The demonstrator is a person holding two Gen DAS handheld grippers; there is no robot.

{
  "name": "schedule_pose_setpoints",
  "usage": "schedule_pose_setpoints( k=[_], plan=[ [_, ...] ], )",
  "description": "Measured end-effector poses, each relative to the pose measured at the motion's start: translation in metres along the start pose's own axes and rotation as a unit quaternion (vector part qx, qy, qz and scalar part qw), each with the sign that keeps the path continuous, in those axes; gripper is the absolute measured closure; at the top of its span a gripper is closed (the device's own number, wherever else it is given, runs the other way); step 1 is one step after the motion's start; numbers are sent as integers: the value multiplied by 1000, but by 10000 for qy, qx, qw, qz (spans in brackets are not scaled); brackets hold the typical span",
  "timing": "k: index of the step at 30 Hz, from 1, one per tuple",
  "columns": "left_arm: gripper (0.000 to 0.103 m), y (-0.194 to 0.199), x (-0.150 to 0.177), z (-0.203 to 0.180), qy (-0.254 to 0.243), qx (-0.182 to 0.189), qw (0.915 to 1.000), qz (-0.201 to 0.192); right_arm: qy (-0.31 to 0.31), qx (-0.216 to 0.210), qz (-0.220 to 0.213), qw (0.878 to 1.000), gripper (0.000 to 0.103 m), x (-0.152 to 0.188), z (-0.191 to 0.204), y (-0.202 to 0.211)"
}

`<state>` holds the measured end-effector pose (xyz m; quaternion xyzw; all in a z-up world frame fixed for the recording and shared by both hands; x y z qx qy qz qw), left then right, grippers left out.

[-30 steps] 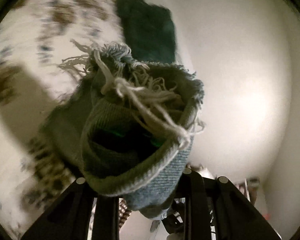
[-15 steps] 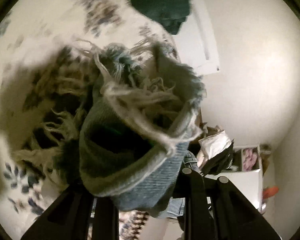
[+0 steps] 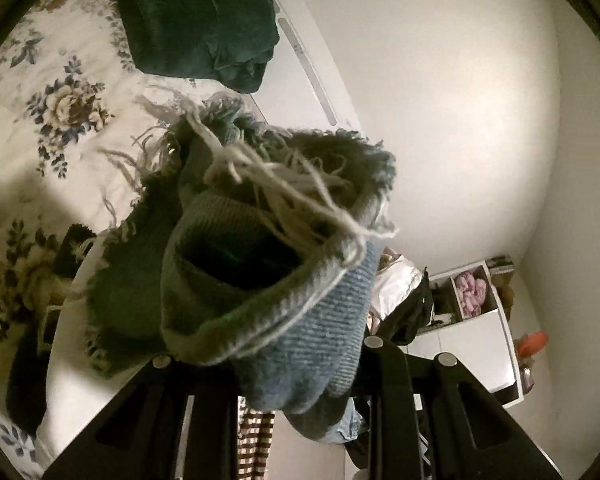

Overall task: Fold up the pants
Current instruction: 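Carry the folded shorts with both grippers onto the white-and-black garment stack, then open both grippers to release the shorts on the stack and withdraw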

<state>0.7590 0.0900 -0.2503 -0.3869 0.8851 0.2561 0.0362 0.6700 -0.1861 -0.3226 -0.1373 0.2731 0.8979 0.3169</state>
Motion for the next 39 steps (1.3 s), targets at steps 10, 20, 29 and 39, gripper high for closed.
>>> schedule_pose_setpoints(
  k=[10, 20, 29, 39],
  plan=[
    [83, -3, 102, 145, 518, -1069, 9914, 545, -450, 545, 660, 9953, 83, 98, -96, -7],
    [72, 8, 130, 155, 263, -1900, 9777, 860, -505, 880, 1103, 9887, 72, 146, -132, -9],
    [17, 27, 149, 101, -1821, -3475, 9162, 816, 360, 1749, 1434, 9734, 12, 160, -101, 20],
    [17, 67, 141, 49, -3012, -4064, 8621, 314, 1993, 3549, 488, 9121, 3, 134, -23, 95]
  ],
)
Point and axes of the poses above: each gripper's, at about its wrist camera, not at the fingertips, and y roughly against the way its jaws point, z to its left, x to its underside, the point moved 8 cm from there along -y, roughly the way its jaws point, and after that the axes turned 7 degrees about -x, right-handed, at the moved point
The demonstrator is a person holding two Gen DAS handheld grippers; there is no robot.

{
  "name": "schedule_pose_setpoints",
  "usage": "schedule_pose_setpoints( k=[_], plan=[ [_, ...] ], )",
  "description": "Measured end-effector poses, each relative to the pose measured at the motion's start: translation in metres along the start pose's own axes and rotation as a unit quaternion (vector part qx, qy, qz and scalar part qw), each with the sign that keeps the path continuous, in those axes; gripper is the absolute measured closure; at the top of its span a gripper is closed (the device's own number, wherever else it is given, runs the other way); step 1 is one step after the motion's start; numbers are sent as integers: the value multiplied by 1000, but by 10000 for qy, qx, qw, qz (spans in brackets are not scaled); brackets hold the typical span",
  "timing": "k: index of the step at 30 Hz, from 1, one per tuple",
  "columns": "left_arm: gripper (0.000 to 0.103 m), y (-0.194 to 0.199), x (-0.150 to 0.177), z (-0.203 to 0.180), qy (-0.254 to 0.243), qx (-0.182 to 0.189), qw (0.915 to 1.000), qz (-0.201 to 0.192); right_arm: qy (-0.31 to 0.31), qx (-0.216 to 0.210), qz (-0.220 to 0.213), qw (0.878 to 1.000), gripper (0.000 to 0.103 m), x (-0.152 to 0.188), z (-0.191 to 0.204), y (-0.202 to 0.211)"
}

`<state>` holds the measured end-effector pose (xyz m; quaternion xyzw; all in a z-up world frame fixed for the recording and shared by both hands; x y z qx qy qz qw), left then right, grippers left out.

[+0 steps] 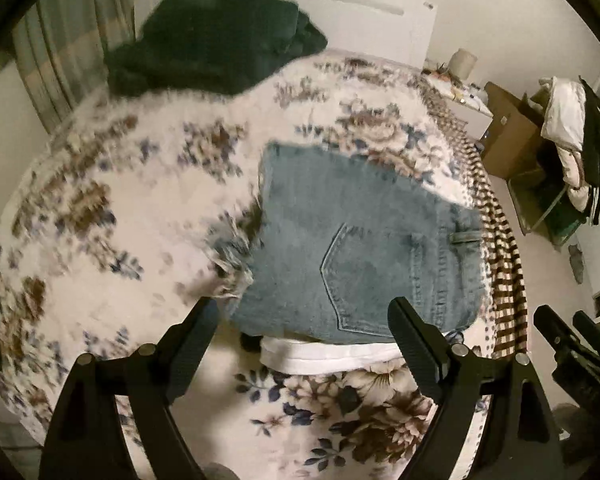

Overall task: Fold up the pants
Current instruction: 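Open both grippers to release the shorts on the stack and withdraw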

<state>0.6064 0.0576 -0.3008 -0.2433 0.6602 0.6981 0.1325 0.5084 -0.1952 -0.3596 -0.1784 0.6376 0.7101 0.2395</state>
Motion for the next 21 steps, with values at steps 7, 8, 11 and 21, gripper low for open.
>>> schedule_pose_setpoints(
  k=[7, 8, 11, 21],
  plan=[
    [17, 101, -1, 0, -169, -15, 9986, -506, 97, 80, -402, 9991, 3, -8, 11, 99],
    [17, 116, 1, 1, -173, -41, 9983, -564, 93, 55, -455, 9989, 3, -7, 13, 114],
    [17, 164, 9, -1, -188, -58, 9971, -734, 172, 2, -659, 9977, 3, -7, 23, 173],
    [17, 323, 56, 3, -58, -287, 9898, -1397, 526, -292, -1324, 9894, 3, 13, 41, 367]
  ],
)
Point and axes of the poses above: each gripper's, at about its wrist camera, not at the fingertips, and y roughly against the way its jaws point, z to its left, x to its underside, the point moved 8 cm from there along -y, roughly the way its jaws point, and after that the axes turned 7 degrees about -x, right-handed, at the moved point
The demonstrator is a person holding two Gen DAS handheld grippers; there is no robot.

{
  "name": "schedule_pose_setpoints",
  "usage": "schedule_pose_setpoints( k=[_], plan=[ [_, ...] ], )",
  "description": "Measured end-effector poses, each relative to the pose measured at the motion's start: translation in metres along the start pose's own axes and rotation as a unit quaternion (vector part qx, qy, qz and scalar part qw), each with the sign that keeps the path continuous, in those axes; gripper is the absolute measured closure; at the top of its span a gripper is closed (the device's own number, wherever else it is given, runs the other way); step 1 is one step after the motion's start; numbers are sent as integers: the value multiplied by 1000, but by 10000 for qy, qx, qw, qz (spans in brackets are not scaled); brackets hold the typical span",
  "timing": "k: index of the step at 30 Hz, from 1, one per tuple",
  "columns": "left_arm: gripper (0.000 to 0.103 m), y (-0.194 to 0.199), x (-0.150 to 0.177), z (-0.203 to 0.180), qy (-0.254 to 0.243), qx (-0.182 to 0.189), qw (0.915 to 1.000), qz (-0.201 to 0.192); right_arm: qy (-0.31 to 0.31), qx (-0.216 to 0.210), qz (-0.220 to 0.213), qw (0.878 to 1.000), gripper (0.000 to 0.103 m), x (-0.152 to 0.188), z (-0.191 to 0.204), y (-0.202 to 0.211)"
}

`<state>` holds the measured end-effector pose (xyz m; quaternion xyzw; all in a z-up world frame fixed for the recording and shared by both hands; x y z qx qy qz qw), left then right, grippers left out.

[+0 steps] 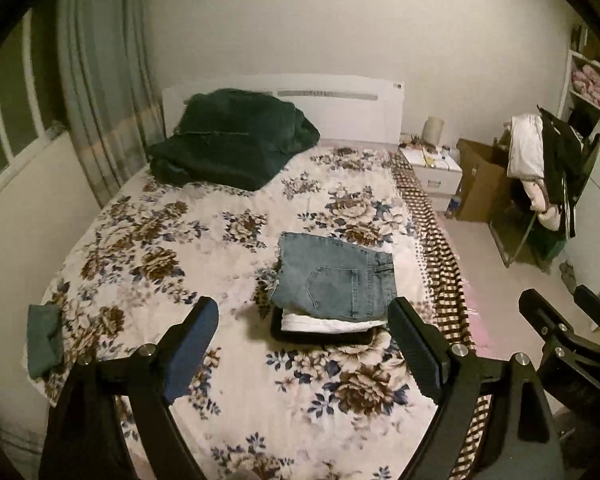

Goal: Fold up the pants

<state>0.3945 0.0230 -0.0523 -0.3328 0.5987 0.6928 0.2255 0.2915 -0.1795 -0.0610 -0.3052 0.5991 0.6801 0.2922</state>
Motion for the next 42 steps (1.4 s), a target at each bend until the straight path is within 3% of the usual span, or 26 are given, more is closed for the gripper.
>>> schedule_pose_setpoints(
  k=[6, 12, 15, 17, 24, 42],
  plan=[
    [17, 65, 15, 11, 125, -138, 9997, -159, 267, -154, -202, 9993, 3, 2, 16, 94],
    [16, 97, 17, 21, 158, -156, 9994, -281, 362, -143, -432, 9983, 2, 6, 27, 166],
    [3, 108, 18, 27, 109, -115, 9993, -349, 345, -98, -524, 9980, 0, 5, 32, 190],
    [2, 110, 21, 28, 53, -65, 9994, -326, 305, -85, -550, 9980, 0, 4, 37, 205],
    [2, 110, 26, 34, -32, -86, 9996, -261, 215, -10, -647, 9977, 0, 5, 49, 229],
    [2, 114, 42, 40, -23, -230, 9997, -127, 247, -176, -380, 9988, 0, 9, 45, 218]
  ],
)
Point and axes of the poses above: each gripper's, at about its wrist camera, not at the fingertips, and y roughly against the way its jaws point, z to its left, x to its underside, the point moved 8 cm from there along -y, roughly the way its jaws point, and after that the axes turned 7 degrees about -x, right-handed, at the moved point
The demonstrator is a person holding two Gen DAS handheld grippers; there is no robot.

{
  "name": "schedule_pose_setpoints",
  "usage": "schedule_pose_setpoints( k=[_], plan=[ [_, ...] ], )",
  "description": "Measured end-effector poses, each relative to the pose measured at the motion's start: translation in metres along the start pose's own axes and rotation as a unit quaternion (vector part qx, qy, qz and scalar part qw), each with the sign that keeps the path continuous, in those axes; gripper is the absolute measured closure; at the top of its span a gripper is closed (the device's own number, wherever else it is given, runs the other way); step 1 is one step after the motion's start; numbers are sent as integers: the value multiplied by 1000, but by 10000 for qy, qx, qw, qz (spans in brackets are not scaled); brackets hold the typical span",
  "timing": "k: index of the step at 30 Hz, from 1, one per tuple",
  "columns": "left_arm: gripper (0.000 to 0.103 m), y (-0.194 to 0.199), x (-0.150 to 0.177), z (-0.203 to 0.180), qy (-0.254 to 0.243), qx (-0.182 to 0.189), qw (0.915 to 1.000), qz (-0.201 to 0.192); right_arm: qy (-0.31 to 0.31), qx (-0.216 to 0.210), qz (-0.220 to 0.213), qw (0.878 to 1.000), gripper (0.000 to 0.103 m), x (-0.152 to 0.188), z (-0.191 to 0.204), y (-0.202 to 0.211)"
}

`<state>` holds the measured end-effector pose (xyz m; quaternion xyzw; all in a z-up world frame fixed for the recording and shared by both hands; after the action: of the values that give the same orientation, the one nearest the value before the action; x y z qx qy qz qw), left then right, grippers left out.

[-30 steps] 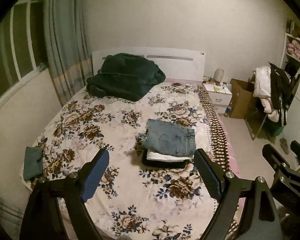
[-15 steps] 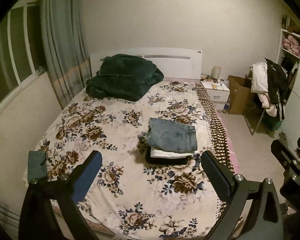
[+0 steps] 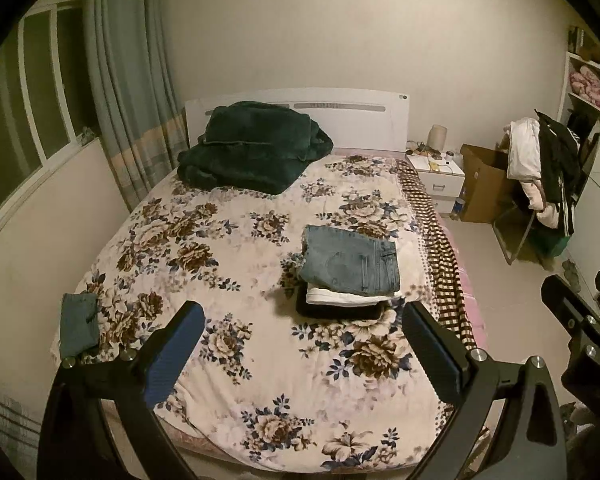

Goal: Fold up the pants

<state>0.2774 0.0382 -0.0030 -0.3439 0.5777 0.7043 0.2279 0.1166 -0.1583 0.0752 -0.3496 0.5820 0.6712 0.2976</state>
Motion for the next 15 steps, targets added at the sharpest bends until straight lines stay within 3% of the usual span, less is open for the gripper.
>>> schedule_pose_setpoints(
  k=[15],
  plan=[
    [2, 2, 6, 3, 32, 15, 10000, 55, 52, -34, 224, 9997, 0, 15, -5, -20]
  ],
)
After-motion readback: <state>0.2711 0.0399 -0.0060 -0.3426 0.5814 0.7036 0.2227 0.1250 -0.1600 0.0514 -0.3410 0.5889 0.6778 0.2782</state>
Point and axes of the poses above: each gripper's, at about its wrist camera, not at the fingertips, and y roughly against the way its jaws point, z to its left, x to its underside, the point moved 8 cm from there along -y, roughly the way its jaws point, and after that the axes turned 7 degrees about -x, right-handed, at the moved point
